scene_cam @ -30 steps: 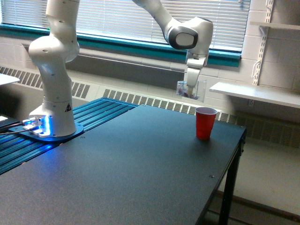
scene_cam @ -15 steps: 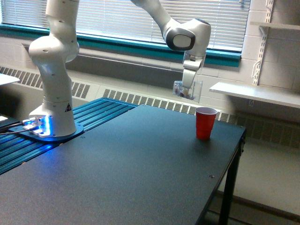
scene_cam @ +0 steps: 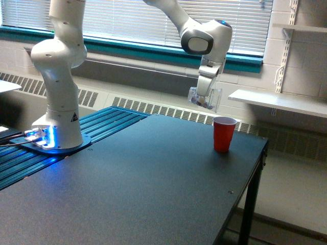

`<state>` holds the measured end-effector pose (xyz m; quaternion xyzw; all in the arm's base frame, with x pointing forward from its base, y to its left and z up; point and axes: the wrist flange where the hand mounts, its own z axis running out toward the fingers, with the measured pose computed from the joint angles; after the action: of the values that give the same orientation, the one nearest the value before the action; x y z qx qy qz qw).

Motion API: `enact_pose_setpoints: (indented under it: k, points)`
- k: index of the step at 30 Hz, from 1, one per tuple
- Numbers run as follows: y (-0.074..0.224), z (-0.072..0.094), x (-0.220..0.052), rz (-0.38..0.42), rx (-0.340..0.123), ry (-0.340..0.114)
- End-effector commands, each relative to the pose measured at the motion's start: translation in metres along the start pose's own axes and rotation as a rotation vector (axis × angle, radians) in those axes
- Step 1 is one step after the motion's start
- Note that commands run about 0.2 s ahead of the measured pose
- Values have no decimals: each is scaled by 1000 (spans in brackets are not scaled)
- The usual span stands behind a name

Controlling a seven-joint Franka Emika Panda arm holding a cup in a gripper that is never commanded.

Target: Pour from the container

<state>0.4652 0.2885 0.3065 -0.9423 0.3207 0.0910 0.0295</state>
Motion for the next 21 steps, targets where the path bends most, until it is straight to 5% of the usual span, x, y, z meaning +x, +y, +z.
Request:
enact_pose_setpoints:
  k: [1,21]
  points:
    - [2,-4,0,20,-6,-12]
    - [-3,-4,-2,42,-12,-47]
